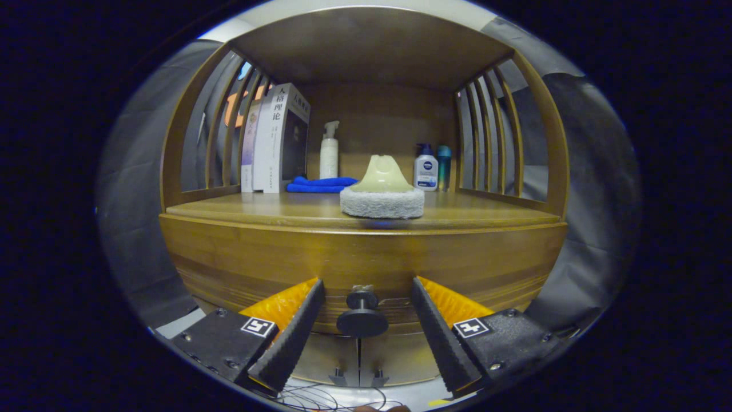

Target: Pull open the drawer, take out the items inside it, and place them on the countertop above the cabinet.

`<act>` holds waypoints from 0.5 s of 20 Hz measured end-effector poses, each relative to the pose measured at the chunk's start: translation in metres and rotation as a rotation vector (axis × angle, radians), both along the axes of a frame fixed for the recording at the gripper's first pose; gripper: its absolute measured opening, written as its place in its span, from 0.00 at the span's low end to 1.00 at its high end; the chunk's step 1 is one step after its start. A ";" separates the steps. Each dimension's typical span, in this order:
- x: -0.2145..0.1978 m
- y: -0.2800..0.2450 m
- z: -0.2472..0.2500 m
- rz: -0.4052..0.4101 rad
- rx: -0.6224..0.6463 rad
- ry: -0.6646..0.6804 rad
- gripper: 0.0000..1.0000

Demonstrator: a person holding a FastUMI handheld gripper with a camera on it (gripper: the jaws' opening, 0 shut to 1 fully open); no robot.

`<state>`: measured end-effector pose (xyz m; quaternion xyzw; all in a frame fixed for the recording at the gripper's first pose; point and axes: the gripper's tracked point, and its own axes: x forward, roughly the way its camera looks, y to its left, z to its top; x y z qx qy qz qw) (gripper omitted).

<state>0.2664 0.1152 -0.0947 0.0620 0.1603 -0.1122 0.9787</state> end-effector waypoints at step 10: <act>-0.052 -0.007 0.019 0.056 0.124 -0.014 0.98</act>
